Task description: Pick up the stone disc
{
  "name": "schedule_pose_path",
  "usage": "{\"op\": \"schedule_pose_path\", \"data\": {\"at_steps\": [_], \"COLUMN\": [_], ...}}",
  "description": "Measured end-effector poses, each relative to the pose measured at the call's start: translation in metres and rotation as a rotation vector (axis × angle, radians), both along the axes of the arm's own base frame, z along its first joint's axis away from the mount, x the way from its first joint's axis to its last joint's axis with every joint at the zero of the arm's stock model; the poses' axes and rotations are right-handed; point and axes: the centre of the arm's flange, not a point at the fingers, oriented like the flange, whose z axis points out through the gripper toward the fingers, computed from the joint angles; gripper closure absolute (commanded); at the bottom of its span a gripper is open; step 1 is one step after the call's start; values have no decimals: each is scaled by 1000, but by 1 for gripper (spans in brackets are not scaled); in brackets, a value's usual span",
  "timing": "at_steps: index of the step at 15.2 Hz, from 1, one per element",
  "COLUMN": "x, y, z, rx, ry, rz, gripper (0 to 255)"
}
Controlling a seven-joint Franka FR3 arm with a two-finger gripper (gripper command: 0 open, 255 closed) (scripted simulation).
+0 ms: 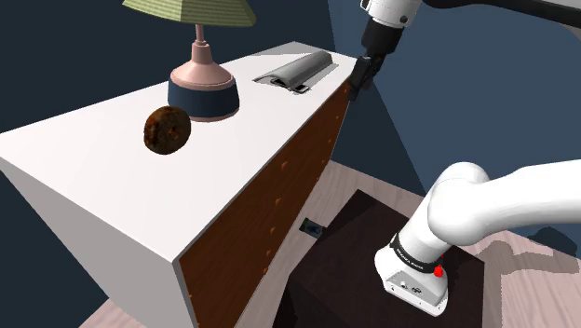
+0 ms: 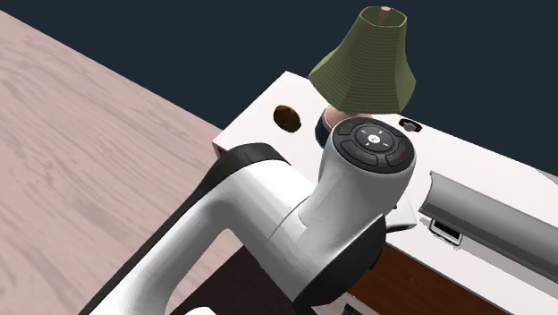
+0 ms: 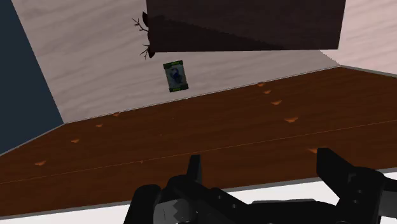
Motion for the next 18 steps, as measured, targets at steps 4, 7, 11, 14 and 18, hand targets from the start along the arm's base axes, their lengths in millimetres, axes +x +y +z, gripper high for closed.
{"op": "schedule_pose_path", "data": {"at_steps": [4,7,11,14,18], "x": [0,9,25,40,65], "y": [29,67,117,151,198], "z": [-3,-7,-8,-12,-13], "rx": [2,7,14,19,25], "ry": [-6,-14,-26,-36,-48], "rz": [-66,-162,-296,-397,-531], "gripper": [0,0,0,0,0]}}
